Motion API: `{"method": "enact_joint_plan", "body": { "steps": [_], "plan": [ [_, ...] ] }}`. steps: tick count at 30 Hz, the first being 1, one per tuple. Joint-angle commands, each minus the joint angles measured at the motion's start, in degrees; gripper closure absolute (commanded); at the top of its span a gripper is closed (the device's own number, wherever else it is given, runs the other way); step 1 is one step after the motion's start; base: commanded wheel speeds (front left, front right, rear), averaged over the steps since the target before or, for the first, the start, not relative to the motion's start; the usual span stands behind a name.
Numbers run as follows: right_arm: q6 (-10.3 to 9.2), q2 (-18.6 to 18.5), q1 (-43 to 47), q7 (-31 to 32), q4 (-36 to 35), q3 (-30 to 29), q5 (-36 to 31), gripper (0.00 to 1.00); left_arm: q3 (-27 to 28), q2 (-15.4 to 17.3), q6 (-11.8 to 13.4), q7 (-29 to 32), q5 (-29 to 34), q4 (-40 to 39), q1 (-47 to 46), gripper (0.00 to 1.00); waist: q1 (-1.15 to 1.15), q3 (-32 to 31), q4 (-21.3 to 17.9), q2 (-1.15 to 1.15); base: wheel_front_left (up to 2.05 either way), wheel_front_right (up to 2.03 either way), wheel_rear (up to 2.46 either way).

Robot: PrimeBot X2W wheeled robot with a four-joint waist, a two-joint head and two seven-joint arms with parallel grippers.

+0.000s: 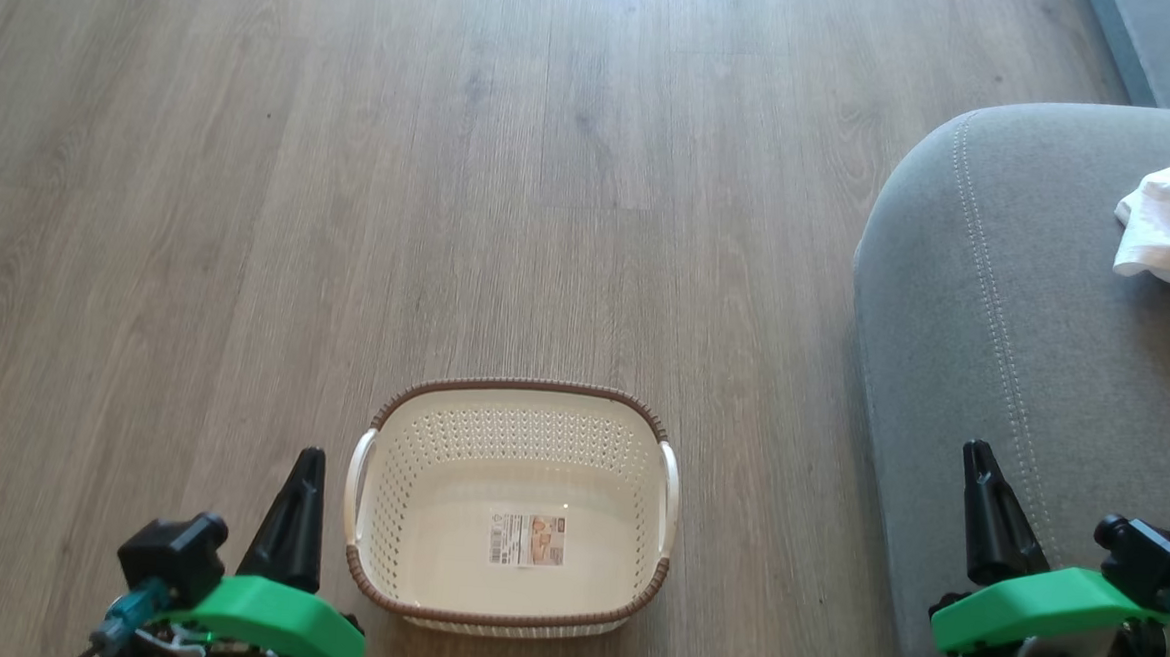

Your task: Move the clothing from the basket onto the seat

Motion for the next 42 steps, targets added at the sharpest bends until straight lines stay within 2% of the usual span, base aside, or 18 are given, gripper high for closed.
{"method": "enact_joint_plan", "body": {
  "steps": [1, 42],
  "plan": [
    [0.00, 0.1, -2.3, 0.5, -1.8, -0.5, 1.6, 1.00, 1.1, 0.1, -0.3, 0.4, -1.7, -1.6, -2.7, 1.00, 0.00, 0.0, 0.0, 0.00, 0.00, 0.00, 0.00],
    [0.00, 0.8, -3.9, 7.1, -1.5, -2.6, 23.4, 1.00, 4.9, 0.1, -2.6, 7.1, -27.0, 0.6, -5.2, 1.00, 0.00, -0.6, -0.7, 0.00, 0.00, 0.00, 0.00]
  ]
}}
